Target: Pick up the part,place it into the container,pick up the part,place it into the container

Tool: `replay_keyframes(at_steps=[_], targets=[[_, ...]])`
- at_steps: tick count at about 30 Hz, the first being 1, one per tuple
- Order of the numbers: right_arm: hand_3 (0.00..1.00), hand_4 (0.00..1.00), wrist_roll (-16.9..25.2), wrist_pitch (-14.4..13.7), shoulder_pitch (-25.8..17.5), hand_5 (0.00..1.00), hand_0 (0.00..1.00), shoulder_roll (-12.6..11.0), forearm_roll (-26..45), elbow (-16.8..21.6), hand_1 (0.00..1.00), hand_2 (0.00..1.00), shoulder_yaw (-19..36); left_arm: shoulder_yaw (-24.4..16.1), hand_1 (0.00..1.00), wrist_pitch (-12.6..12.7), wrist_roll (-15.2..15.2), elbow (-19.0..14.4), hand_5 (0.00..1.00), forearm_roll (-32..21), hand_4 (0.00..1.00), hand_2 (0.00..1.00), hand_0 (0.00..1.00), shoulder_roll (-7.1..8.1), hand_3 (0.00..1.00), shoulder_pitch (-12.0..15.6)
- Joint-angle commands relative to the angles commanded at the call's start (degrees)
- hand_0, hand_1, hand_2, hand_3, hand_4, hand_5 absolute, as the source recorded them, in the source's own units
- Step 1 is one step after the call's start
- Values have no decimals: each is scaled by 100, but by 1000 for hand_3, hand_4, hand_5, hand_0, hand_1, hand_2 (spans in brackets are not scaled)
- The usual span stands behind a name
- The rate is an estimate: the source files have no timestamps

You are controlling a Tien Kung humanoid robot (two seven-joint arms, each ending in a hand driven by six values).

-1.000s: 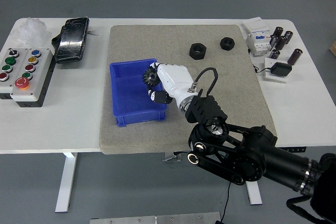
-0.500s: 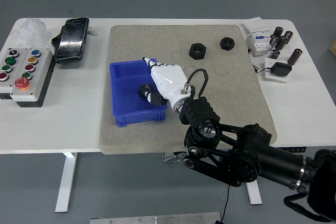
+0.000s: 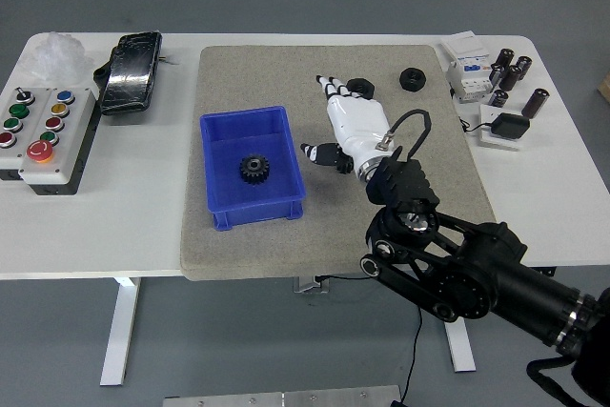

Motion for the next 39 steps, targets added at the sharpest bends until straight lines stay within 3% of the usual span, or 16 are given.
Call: replay_keyframes(at_steps=[3,7,21,22,27,28,33,34,39], targets=[[998,831,0,-4,-71,269,450,-5,245,-294,762,923,257,-7,546,-2,-1,0,343,16,613,550,614,-1,615,-3],[989,825,0,33,-109,263,448,56,533,-579,752,914,193,10,546,-10,-13,0,342,21,613,550,614,-1,615,-28],[975,841,44,131,48,304,439,198,1153,-957,725,883,-433,-30,545,-22,13,0,341,124,613,550,614,3,616,-53],[904,838,57,130,62,319,423,212,1201,-1009,647,750,-482,-32,545,-20,14,0,341,121,613,550,614,0,616,-41],[904,838,138,73,146,319,423,261,1367,-1205,647,750,-702,-81,545,-11,41,0,341,149,613,550,614,-19,616,-5],[679,562,172,37,177,268,361,271,1412,-1246,540,508,-772,-91,545,-10,47,0,342,156,613,550,614,-21,617,0],[679,562,303,-149,284,268,361,326,1539,-1355,540,508,-1031,-102,545,-7,49,0,342,162,613,550,614,-13,617,-3],[621,480,318,-177,293,93,341,333,1551,-1364,504,419,-1056,-102,545,-7,48,0,341,161,612,550,614,-11,616,-4],[621,480,403,-351,334,93,341,355,1621,-1443,504,419,-1165,-84,545,-8,36,0,341,141,612,550,614,-5,616,-14]])
